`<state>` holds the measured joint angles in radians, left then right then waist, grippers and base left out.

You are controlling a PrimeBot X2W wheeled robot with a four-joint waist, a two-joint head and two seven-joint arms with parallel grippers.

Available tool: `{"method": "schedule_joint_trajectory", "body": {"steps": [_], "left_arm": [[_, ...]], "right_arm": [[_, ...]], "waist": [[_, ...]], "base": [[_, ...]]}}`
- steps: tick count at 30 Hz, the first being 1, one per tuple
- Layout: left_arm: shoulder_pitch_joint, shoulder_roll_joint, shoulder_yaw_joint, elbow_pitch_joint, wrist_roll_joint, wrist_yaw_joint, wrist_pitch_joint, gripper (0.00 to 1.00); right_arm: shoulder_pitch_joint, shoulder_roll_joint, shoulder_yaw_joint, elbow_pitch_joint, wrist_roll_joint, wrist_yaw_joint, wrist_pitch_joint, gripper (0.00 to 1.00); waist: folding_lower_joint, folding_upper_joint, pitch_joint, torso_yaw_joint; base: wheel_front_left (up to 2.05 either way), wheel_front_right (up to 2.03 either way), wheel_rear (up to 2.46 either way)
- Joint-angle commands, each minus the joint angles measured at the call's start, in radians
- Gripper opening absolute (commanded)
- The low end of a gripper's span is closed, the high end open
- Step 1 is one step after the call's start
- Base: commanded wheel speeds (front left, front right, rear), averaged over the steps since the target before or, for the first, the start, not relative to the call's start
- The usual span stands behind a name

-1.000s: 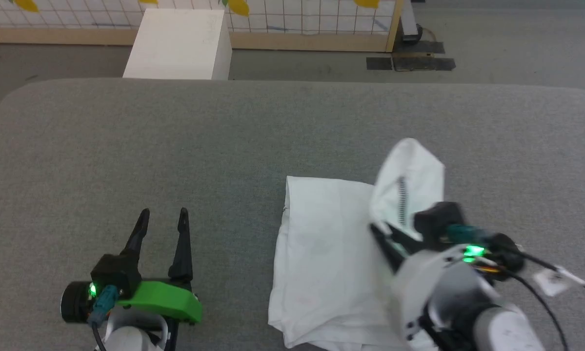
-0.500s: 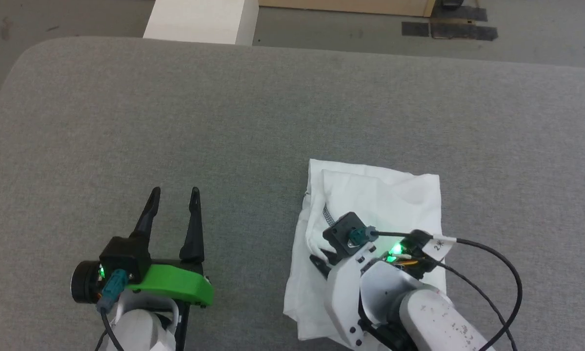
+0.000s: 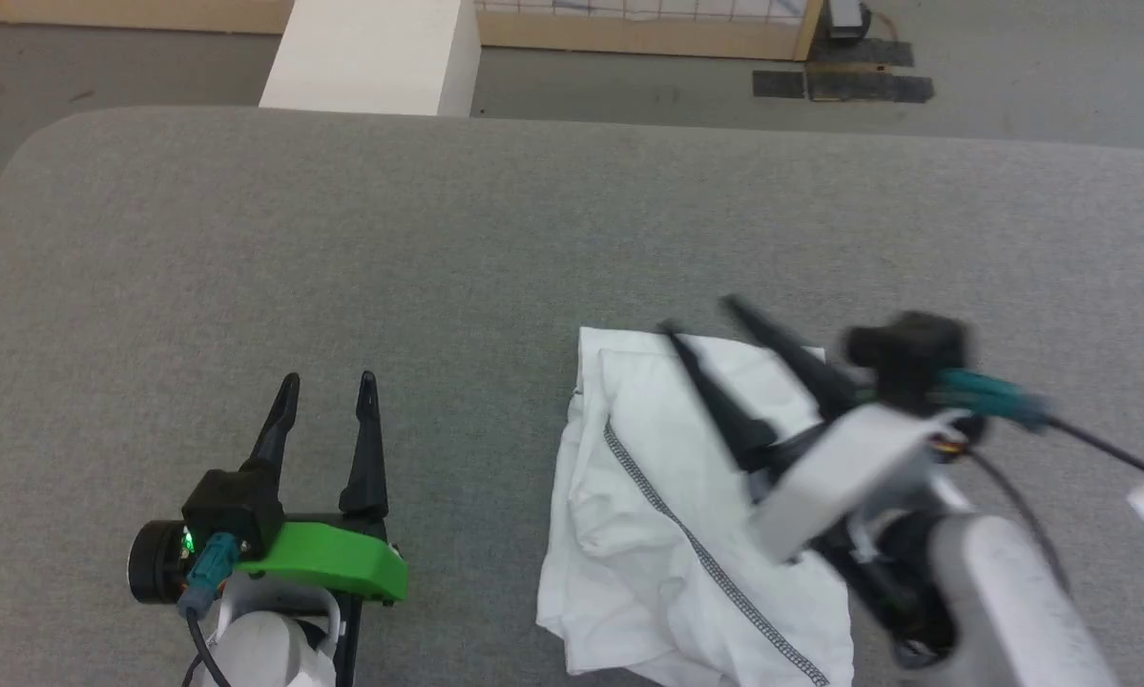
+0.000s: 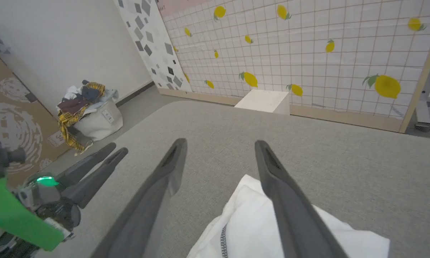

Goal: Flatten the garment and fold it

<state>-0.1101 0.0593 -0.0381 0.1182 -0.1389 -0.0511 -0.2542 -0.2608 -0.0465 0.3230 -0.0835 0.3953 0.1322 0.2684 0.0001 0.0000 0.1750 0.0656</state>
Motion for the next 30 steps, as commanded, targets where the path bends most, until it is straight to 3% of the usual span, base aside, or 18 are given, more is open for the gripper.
{"method": "schedule_joint_trajectory", "body": {"steps": [1,6,11,21,30], "left_arm": [[0.009,-0.003,0.005,-0.004,0.014,-0.002,-0.008,1.00],[0.015,-0.004,0.009,-0.010,0.020,-0.007,-0.008,1.00],[0.015,-0.005,0.005,-0.014,0.023,-0.011,-0.008,1.00],[0.024,-0.006,-0.002,-0.012,0.023,-0.018,-0.008,1.00],[0.032,-0.007,-0.011,-0.008,0.017,-0.019,-0.008,1.00]], "right_arm": [[0.040,-0.004,-0.060,-0.019,0.006,-0.002,-0.044,1.00],[0.140,-0.004,-0.264,-0.021,0.029,-0.002,-0.160,1.00],[0.201,-0.004,-0.349,0.098,0.048,-0.002,-0.164,1.00],[0.196,-0.004,-0.280,0.305,0.099,-0.002,-0.007,1.00],[0.164,-0.004,-0.222,0.391,0.117,-0.002,0.171,1.00]], "waist": [[-0.0001,0.0000,-0.024,-0.025],[-0.0001,0.0000,-0.041,-0.047],[-0.0001,0.0000,-0.047,-0.055],[-0.0001,0.0000,-0.040,-0.043],[-0.0001,0.0000,-0.037,-0.016]], "base": [[0.00,0.00,0.00],[0.00,0.00,0.00],[0.00,0.00,0.00],[0.00,0.00,0.00],[0.00,0.00,0.00]]}}
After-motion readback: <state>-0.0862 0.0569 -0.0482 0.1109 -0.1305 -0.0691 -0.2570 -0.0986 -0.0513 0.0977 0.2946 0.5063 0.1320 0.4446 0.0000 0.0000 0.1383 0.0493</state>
